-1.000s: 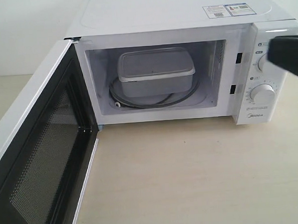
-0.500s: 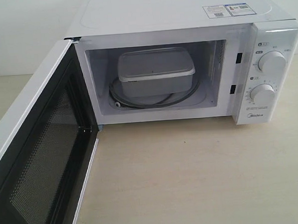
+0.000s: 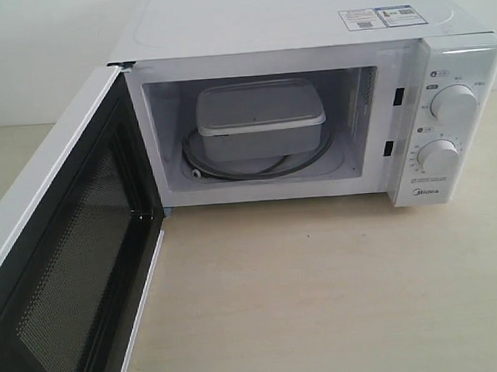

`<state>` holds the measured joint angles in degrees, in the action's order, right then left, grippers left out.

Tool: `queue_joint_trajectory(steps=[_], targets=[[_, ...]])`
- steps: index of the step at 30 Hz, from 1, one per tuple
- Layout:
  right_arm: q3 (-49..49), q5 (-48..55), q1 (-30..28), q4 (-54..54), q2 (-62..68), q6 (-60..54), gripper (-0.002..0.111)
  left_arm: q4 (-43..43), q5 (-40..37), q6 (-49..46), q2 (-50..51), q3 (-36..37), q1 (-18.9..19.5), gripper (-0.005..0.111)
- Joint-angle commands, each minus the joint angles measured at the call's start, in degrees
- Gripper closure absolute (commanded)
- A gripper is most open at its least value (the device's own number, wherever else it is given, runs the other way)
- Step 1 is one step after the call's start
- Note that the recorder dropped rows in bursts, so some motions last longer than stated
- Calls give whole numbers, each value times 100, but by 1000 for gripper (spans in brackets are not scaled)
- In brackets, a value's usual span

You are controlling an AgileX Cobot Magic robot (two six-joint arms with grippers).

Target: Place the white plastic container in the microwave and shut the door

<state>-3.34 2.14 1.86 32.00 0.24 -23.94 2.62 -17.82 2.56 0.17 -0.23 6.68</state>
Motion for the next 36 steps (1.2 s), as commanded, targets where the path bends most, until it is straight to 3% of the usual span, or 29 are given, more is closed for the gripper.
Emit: queue_joint_trajectory(steps=[1, 9, 15, 23, 36], targets=[[13, 444, -16, -38, -24, -55, 108, -18, 21, 52, -17, 23, 10, 103], [334, 820, -16, -57, -24, -55, 108, -18, 21, 52, -17, 23, 10, 103], [334, 1857, -16, -1162, -24, 569, 108, -18, 21, 52, -17, 23, 10, 103], [334, 1781, -16, -2772, -24, 2394, 108, -18, 21, 52, -17, 23, 10, 103], [334, 1783, -16, -3093, -24, 2394, 108, -18, 21, 52, -17, 23, 10, 103]])
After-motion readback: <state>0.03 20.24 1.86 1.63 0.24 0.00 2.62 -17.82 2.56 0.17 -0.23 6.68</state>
